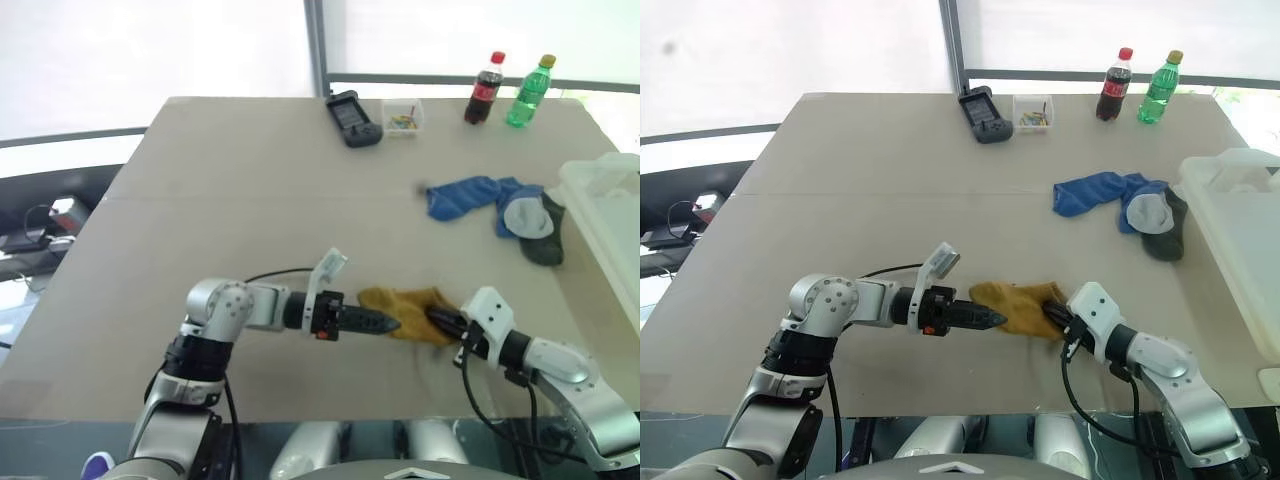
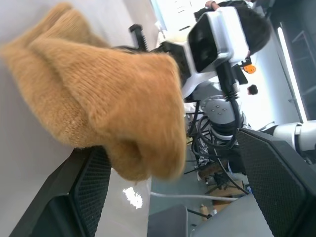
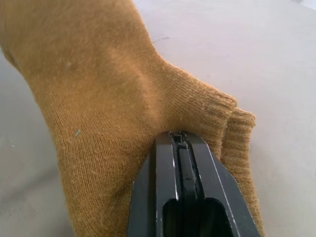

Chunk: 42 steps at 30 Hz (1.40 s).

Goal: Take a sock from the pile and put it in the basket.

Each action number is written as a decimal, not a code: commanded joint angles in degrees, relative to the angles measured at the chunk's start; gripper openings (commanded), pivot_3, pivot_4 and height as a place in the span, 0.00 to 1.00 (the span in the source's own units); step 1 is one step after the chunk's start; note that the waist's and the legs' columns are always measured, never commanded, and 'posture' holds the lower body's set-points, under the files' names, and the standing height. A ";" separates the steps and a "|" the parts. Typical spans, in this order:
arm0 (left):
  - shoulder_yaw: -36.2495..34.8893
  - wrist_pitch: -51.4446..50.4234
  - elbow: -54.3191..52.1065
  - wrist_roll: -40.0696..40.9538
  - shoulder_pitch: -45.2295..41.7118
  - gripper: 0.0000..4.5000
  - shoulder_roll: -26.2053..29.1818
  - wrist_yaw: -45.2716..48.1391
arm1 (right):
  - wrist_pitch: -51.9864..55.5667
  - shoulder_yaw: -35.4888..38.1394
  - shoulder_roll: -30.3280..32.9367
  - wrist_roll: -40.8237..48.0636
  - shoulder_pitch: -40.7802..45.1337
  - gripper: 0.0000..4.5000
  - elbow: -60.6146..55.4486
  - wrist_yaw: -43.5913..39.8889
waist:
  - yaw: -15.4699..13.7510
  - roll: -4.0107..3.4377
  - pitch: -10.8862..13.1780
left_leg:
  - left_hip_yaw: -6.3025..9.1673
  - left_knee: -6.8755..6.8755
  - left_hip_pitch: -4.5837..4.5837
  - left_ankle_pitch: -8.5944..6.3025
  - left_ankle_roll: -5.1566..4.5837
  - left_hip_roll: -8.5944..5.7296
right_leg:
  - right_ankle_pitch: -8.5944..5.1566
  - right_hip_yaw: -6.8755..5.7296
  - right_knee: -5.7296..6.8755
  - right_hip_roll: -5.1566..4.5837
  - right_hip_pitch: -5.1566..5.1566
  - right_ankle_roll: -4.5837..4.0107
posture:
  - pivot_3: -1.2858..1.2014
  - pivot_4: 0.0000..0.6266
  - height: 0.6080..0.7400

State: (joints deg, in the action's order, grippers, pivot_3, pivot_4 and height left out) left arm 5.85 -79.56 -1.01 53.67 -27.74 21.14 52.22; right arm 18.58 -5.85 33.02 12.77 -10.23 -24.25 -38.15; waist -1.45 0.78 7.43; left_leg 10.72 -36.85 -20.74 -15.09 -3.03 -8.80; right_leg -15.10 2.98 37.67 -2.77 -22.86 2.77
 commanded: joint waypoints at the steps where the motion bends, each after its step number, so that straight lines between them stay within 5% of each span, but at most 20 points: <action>1: -0.03 0.53 1.05 0.95 -2.35 0.92 -1.91 0.76 | 1.43 0.76 0.52 -0.06 -1.33 0.02 -0.76 0.35 | -0.09 0.02 0.01 | 0.00 0.00 0.00 0.00 0.00 0.00 | 0.00 0.00 0.00 0.00 0.00 0.00 | 0.52 0.24 1.00; 25: 15.21 13.26 20.11 -13.74 -12.66 0.92 -10.90 11.13 | 2.78 3.48 2.18 -2.05 -7.94 0.02 -11.14 4.03 | -0.97 0.08 0.06 | 0.00 -0.04 -0.12 0.01 0.00 -0.03 | -0.01 0.01 -0.03 0.00 -0.07 0.02 | 0.52 0.24 1.00; 34: 17.19 15.83 23.84 -17.70 -13.20 0.92 -11.94 15.09 | 7.88 15.76 2.67 4.60 -15.48 0.02 -23.16 4.25 | -0.99 0.19 0.13 | 0.04 -0.11 -0.23 0.01 0.00 -0.02 | -0.01 -0.03 -0.02 0.00 -0.16 0.03 | 0.52 0.24 1.00; 37: 17.53 16.78 23.90 -18.75 -13.20 0.92 -12.11 16.14 | 10.32 19.68 1.22 10.34 -12.87 0.22 -24.99 5.08 | -0.97 0.20 0.14 | 0.03 -0.15 -0.24 0.01 -0.01 -0.02 | -0.01 -0.02 0.00 -0.01 -0.12 0.04 | 0.52 0.24 1.00; 39: 18.13 17.50 23.15 -19.41 -13.02 0.92 -11.82 17.00 | 11.06 18.35 0.92 10.97 -8.53 0.33 -24.00 5.78 | -0.81 0.22 0.15 | 0.03 -0.16 -0.22 0.00 -0.01 -0.02 | -0.01 -0.02 0.01 -0.01 -0.06 0.04 | 0.52 0.24 1.00; 40: 18.37 17.89 22.78 -19.83 -12.89 0.92 -11.67 17.33 | 11.11 17.12 0.68 10.20 -6.36 0.47 -22.98 6.49 | -0.79 0.22 0.15 | 0.02 -0.17 -0.20 0.00 -0.01 -0.02 | -0.01 -0.02 0.01 -0.01 -0.04 0.04 | 0.52 0.24 1.00; 42: 18.92 18.97 21.32 -20.64 -12.32 0.92 -11.08 17.81 | 10.63 12.64 0.29 7.85 -1.01 0.53 -18.39 6.31 | -0.81 0.24 0.17 | 0.03 -0.16 -0.18 0.00 -0.02 -0.02 | -0.01 -0.03 0.02 -0.01 -0.03 0.04 | 0.52 0.24 1.00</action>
State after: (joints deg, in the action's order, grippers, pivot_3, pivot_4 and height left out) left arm 23.07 -61.18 21.45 34.36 -40.60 10.00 69.77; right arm 29.73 9.24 33.58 21.62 -12.89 -44.56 -32.09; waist -2.26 1.02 7.59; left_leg 10.76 -37.00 -20.92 -15.08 -3.04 -8.81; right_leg -15.11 2.93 37.68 -2.78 -22.90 2.80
